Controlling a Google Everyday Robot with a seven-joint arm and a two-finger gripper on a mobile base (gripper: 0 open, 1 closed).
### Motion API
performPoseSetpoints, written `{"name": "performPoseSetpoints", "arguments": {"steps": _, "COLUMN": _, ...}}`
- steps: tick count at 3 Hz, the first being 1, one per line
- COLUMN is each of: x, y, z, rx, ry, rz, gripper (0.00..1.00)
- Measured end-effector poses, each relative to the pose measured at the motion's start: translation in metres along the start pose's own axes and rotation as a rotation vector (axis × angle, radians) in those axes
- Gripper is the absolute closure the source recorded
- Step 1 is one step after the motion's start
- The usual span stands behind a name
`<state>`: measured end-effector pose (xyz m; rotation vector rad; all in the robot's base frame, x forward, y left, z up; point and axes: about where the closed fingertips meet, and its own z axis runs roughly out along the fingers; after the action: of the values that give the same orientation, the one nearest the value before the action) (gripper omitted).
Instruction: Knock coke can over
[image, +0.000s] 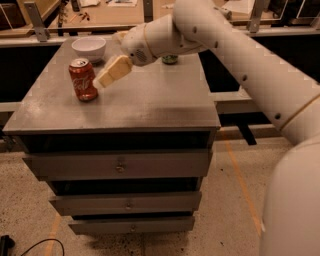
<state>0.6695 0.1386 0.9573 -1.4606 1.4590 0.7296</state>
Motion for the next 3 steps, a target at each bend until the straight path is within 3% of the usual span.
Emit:
{"name": "performPoseSetpoints", "arguments": {"steps": 1, "x": -0.002, "y": -0.035, "z": 0.043, "rx": 0.021, "ry": -0.088, "rz": 0.028, "gripper": 0.00}}
{"name": "performPoseSetpoints", "arguments": {"steps": 2, "x": 0.001, "y": -0.046, "z": 0.084, "rx": -0.012, "ry": -0.142, "rz": 0.055, "gripper": 0.00}}
{"name": "performPoseSetpoints", "arguments": {"steps": 3, "x": 0.013, "y": -0.042, "z": 0.109, "rx": -0.048, "ry": -0.166, "rz": 0.095, "gripper": 0.00}}
